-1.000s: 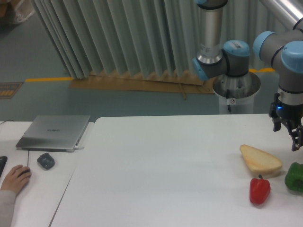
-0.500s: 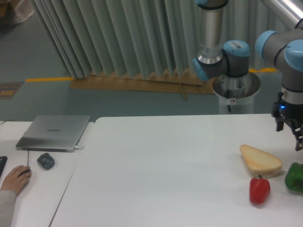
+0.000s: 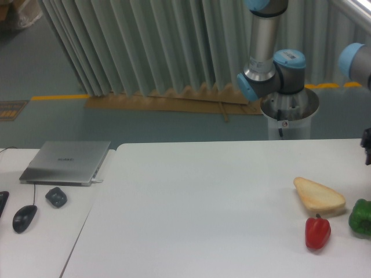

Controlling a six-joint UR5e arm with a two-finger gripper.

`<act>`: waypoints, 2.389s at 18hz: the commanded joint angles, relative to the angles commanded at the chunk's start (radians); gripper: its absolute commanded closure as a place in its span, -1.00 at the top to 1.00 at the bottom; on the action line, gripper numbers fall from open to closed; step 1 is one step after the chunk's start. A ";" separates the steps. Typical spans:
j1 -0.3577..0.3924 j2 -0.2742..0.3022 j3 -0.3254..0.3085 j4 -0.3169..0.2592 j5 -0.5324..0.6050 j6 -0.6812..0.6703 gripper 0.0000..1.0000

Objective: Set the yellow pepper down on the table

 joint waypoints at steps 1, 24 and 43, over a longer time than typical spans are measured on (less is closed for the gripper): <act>0.018 0.000 -0.002 0.002 0.000 0.057 1.00; 0.210 -0.126 0.024 0.064 0.029 0.962 1.00; 0.180 -0.186 0.032 0.209 0.164 1.120 1.00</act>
